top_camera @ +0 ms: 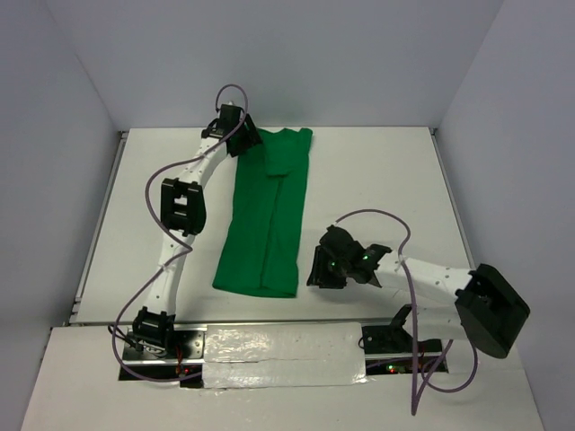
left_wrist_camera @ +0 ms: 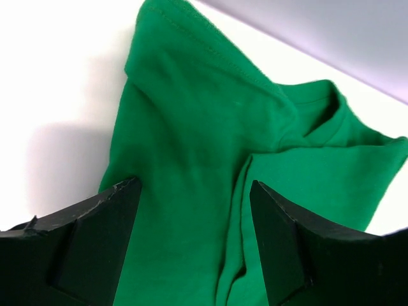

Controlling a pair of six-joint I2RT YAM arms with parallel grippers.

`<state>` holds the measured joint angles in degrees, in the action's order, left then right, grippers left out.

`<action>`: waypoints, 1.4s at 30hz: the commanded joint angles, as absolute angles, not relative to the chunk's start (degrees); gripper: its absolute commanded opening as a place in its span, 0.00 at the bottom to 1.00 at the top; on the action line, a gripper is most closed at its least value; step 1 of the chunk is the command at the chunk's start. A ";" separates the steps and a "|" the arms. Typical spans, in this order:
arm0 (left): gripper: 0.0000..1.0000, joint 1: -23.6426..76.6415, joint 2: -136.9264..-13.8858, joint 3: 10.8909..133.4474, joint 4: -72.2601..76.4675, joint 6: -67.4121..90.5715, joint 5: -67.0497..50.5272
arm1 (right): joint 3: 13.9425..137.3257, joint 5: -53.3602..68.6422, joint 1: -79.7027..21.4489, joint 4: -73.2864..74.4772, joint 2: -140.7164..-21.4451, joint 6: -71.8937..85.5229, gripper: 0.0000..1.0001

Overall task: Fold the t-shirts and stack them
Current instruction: Rotate the tshirt 90 degrees, then grab the bottom of the folded rectangular tshirt with both arms

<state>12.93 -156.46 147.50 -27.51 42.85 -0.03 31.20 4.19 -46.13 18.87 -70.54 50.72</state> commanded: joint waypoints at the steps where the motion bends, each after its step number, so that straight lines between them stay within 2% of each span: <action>1: 0.83 11.78 -155.32 147.93 -19.87 43.06 -2.37 | 33.48 0.09 -46.32 24.51 -65.83 50.89 0.55; 4: 0.85 11.69 -146.89 143.63 -18.11 43.33 -2.81 | 33.66 0.79 -46.32 23.30 -65.83 51.15 0.56; 8: 0.99 12.22 -131.95 131.70 -19.15 40.88 -0.37 | 32.09 3.77 -46.41 18.56 -67.67 52.73 0.56; 10: 0.99 12.13 -122.29 127.20 -23.70 40.34 1.82 | 31.12 6.31 -46.58 14.70 -67.76 54.49 0.55; 13: 0.99 12.22 -108.49 113.77 -28.90 41.13 7.89 | 29.71 7.82 -47.63 10.74 -68.11 56.16 0.55; 14: 0.99 12.30 -101.15 104.42 -30.48 41.48 9.56 | 29.79 8.61 -48.07 9.94 -68.99 56.25 0.55; 15: 0.99 12.30 -97.77 99.63 -30.85 42.09 9.84 | 30.06 8.70 -48.69 9.50 -69.43 56.69 0.55; 16: 0.99 12.22 -94.25 89.66 -31.46 42.88 10.19 | 30.58 8.35 -49.39 8.88 -70.74 56.78 0.55; 18: 0.99 12.04 -85.11 79.94 -34.18 47.97 8.89 | 30.76 8.09 -50.18 7.39 -72.59 57.91 0.55; 19: 0.99 12.04 -81.95 69.36 -33.93 51.03 7.22 | 30.33 8.52 -50.19 5.12 -74.77 58.44 0.55; 22: 0.96 12.13 -70.52 51.58 -29.19 53.78 0.54 | 27.62 8.96 -50.36 0.28 -76.99 62.30 0.53; 24: 0.94 12.48 -64.44 43.91 -30.05 54.49 0.18 | 26.28 9.93 -50.36 -2.19 -78.04 63.81 0.53; 30: 0.92 12.57 -51.87 30.70 -29.36 59.58 -2.99 | 25.05 11.16 -50.62 -5.71 -81.29 65.13 0.52; 35: 0.83 12.48 -47.38 23.13 -27.87 62.48 -6.58 | 24.96 11.34 -50.98 -6.15 -82.27 65.48 0.44; 42: 0.70 12.48 -41.31 14.24 -24.61 65.30 -11.51 | 24.78 11.25 -50.98 -6.50 -82.79 65.66 0.43</action>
<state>12.43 -42.39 16.64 -26.30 63.55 -8.71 26.09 12.58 -50.39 -7.66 -81.25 65.87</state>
